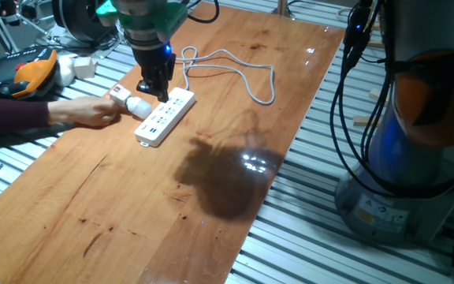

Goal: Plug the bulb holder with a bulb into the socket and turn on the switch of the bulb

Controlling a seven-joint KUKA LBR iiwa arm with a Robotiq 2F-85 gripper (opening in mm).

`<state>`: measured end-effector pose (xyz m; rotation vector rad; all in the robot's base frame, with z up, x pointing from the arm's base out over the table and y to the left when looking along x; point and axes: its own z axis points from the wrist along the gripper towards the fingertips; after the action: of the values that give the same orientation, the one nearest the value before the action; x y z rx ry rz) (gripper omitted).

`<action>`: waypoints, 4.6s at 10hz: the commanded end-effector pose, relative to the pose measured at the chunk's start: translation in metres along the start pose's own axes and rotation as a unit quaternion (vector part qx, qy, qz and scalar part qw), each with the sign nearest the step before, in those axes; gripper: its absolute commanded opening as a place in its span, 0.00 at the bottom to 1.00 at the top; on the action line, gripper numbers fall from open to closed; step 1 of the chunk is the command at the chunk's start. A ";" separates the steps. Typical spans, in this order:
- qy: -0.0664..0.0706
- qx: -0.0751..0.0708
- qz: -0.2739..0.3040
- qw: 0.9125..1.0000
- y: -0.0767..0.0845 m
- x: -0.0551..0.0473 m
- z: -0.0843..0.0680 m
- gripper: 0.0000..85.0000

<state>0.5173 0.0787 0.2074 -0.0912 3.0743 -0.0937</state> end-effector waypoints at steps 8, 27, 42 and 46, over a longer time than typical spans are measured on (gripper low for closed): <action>0.001 -0.001 -0.005 1.000 -0.001 -0.009 -0.005 0.00; 0.012 -0.052 -0.034 0.998 -0.038 -0.031 -0.031 0.00; -0.026 -0.030 -0.036 0.999 -0.035 -0.025 -0.022 0.00; -0.025 0.003 0.007 1.000 -0.032 -0.024 -0.002 0.00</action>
<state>0.5432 0.0480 0.2126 -0.0779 3.0196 -0.0927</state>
